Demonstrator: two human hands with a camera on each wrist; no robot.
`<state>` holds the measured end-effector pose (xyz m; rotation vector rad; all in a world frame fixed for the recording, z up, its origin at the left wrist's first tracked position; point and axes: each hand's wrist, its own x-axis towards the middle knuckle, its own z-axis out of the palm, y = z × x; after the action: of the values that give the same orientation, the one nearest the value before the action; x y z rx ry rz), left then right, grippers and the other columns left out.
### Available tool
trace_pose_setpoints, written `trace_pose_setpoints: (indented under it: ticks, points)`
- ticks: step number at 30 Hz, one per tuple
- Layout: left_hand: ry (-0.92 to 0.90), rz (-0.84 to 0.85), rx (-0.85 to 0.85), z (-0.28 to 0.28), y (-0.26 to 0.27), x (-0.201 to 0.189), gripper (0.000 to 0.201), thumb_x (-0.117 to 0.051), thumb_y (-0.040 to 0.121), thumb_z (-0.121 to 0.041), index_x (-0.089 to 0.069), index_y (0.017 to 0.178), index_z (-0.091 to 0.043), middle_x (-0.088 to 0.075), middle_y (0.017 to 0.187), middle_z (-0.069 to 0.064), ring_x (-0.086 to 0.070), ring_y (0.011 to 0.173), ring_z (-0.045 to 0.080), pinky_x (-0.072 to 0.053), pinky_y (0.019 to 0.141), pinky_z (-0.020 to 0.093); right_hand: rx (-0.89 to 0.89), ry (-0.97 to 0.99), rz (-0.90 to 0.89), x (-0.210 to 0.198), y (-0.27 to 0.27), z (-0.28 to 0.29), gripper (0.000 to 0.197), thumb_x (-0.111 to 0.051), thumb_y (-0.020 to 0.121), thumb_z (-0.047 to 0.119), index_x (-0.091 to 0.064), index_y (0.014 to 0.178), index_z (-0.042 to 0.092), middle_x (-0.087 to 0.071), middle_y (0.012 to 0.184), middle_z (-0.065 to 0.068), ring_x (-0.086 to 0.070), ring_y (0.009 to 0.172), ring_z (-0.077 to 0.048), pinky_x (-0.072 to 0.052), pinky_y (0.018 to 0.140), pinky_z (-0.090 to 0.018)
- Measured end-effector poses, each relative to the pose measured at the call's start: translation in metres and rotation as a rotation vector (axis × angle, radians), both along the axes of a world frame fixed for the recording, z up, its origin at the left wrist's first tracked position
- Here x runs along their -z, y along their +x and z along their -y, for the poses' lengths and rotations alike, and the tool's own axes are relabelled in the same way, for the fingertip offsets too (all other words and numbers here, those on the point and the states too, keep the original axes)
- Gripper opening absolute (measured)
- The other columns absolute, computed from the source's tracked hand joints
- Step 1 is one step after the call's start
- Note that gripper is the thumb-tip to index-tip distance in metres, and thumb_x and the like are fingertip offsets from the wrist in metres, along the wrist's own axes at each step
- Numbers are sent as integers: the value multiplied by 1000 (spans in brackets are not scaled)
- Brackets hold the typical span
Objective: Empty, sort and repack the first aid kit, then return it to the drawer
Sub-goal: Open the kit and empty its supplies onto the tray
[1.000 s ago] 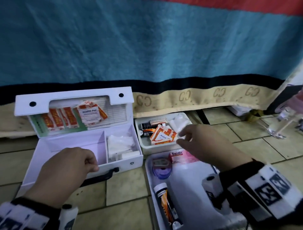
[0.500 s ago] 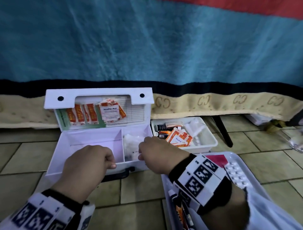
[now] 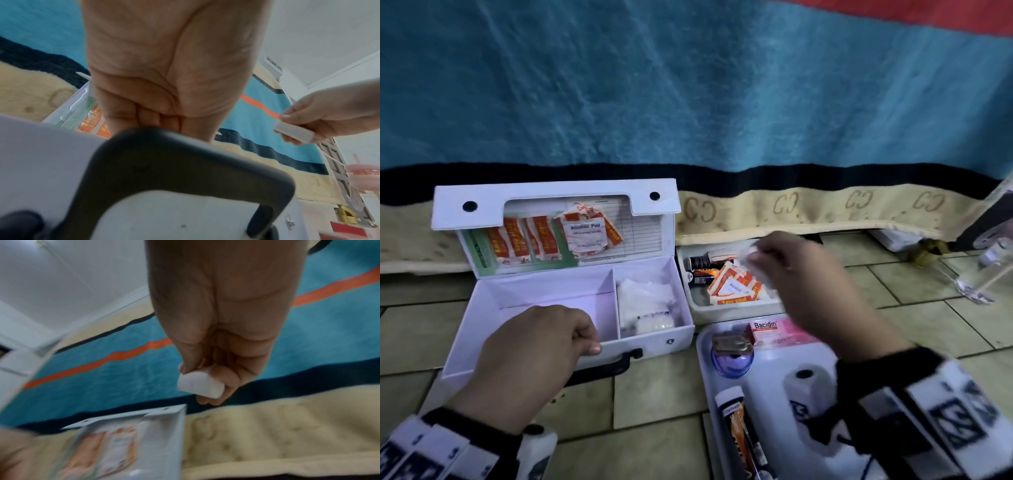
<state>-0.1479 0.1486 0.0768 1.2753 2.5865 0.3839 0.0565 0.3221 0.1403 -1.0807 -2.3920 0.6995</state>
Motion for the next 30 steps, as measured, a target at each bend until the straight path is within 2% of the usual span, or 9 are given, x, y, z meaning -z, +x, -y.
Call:
trace_pose_setpoints:
  ticks: [4, 7, 10, 14, 17, 20, 22, 24, 30]
  points:
    - [0, 13, -23, -1, 0, 1, 22, -72, 77, -36, -62, 57, -36, -65, 67, -15, -56, 72, 4, -49, 68, 29, 358, -7, 122, 16, 61, -37, 12, -59, 90, 23, -63, 82, 15, -63, 72, -7, -55, 68, -25, -36, 60, -27]
    - [-9, 7, -37, -1, 1, 1, 21, -73, 76, -36, -63, 57, -37, -65, 66, -14, -56, 71, 4, -50, 68, 31, 503, -113, 334, 41, 89, -47, 20, -54, 91, 24, -65, 85, 7, -65, 77, -14, -53, 67, -27, -36, 63, -29]
    - [-11, 10, -39, -1, -1, 1, 23, -75, 74, -35, -63, 55, -37, -64, 64, -13, -56, 70, 4, -49, 68, 31, 498, -197, 494, 69, 98, -55, 24, -53, 90, 20, -66, 80, 3, -67, 82, -19, -59, 75, -31, -39, 63, -28]
    - [-24, 25, -8, -4, -1, -2, 22, -74, 76, -34, -63, 57, -36, -62, 66, -13, -54, 70, 2, -46, 64, 27, 436, -316, 500, 75, 98, -59, 35, -45, 89, 3, -63, 119, 6, -64, 103, -14, -60, 91, -29, -48, 85, -36]
    - [-53, 39, 3, -5, -4, -2, 22, -74, 76, -35, -63, 58, -35, -62, 65, -15, -54, 69, 1, -46, 64, 26, 401, -147, 556, 53, 83, -52, 34, -47, 91, 8, -60, 122, 8, -63, 119, -14, -60, 105, -30, -46, 85, -30]
    - [-63, 45, -14, -6, -6, -2, 23, -75, 76, -36, -63, 57, -35, -63, 68, -15, -56, 73, 4, -50, 69, 28, 210, -12, 381, 24, 45, -25, 30, -51, 93, 19, -60, 122, 15, -65, 119, -4, -62, 91, -21, -45, 74, -25]
    - [-59, 60, -19, -7, -6, -3, 22, -75, 76, -36, -63, 57, -34, -62, 71, -14, -57, 75, 6, -49, 70, 28, -75, 27, 304, 11, 11, -5, 28, -51, 94, 21, -61, 120, 20, -63, 120, 3, -59, 93, -12, -43, 81, -19]
    - [-53, 77, -29, -7, -6, -4, 22, -75, 75, -36, -63, 57, -34, -62, 72, -14, -56, 75, 7, -48, 70, 27, -343, 44, 279, 10, -23, 12, 26, -51, 93, 21, -61, 117, 22, -64, 116, 3, -58, 102, -13, -44, 91, -23]
    - [-41, 80, -49, -5, -4, -5, 24, -75, 75, -38, -60, 56, -35, -63, 77, -12, -57, 81, 11, -48, 72, 28, -582, 165, 716, 39, -99, 31, 33, -45, 94, 9, -53, 126, 11, -59, 124, -10, -55, 112, -26, -41, 84, -24]
